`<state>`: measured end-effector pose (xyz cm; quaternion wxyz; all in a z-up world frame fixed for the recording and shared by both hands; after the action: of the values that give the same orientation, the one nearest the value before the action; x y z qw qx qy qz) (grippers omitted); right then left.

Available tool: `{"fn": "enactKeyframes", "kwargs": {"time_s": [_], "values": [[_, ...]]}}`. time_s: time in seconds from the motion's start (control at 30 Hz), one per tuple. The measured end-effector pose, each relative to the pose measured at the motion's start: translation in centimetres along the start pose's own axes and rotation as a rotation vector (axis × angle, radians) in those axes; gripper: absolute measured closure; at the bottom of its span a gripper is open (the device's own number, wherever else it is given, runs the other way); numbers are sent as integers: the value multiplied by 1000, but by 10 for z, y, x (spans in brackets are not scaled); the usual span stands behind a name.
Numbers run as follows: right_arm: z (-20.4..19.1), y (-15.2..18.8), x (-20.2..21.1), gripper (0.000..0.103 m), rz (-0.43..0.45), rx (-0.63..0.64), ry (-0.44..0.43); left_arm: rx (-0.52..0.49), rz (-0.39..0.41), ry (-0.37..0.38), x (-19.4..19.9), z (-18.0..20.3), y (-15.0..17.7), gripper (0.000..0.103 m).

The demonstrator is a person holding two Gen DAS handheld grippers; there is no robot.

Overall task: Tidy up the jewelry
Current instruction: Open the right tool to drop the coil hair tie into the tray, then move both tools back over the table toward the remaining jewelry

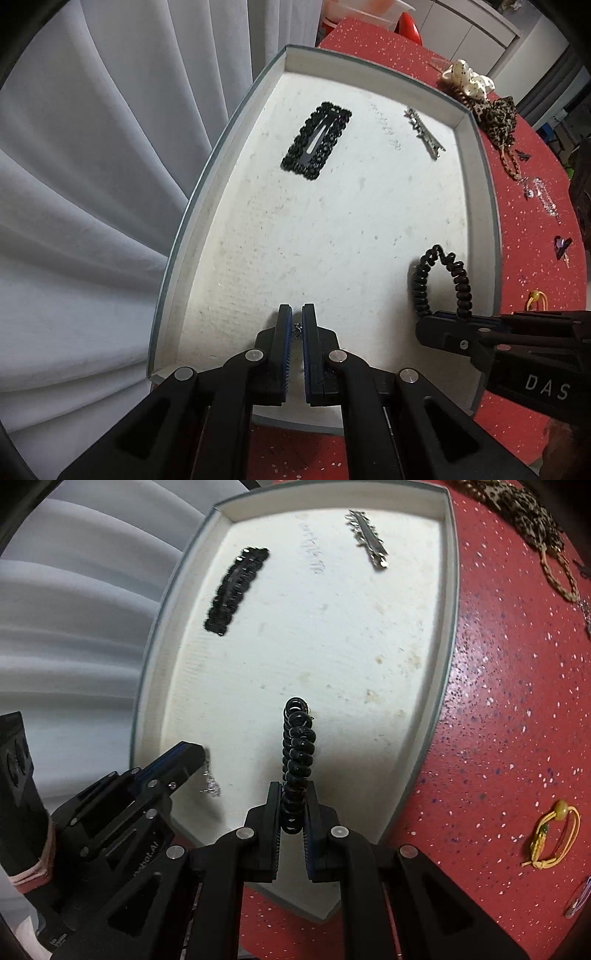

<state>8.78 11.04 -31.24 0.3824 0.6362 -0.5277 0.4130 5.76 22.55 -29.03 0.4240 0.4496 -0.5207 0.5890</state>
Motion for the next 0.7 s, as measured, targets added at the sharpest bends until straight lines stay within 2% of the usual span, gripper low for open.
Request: {"fn": "enactKeyframes", "kwargs": {"time_s": [0.23, 0.27, 0.3, 0.37, 0.6, 0.63, 0.67, 0.7], "values": [[4, -3, 2, 88, -12, -19, -20, -28, -5, -34, -2, 3, 0, 96], [4, -4, 3, 81, -11, -22, -24, -29, -8, -37, -4, 7, -1, 96], [4, -9, 3, 70, -6, -23, -21, -27, -10, -38, -3, 8, -1, 96], [4, -13, 10, 57, 16, -22, -20, -24, -13, -45, -3, 7, -2, 96], [9, -8, 44, 57, 86, -41, -36, -31, -12, -67, 0, 8, -5, 96], [17, -9, 47, 57, 97, -40, -37, -35, -14, -71, 0, 8, -5, 86], [19, -8, 52, 57, 108, -40, -38, -37, -16, -76, 0, 8, -5, 67], [23, -7, 60, 57, 120, -40, -39, -35, -12, -89, 1, 8, -5, 21]]}}
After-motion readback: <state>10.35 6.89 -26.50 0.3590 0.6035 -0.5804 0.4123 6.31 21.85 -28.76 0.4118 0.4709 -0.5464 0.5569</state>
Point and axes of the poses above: each gripper's, at about its wrist camera, not at the fingertips, and x roughly against the way its jaws point, z to its right, y to its underside, the point moved 4 cm from there along -x, roughly the way its jaws point, and after that the axes turned 6 degrees about -x, right-handed, at the moved point
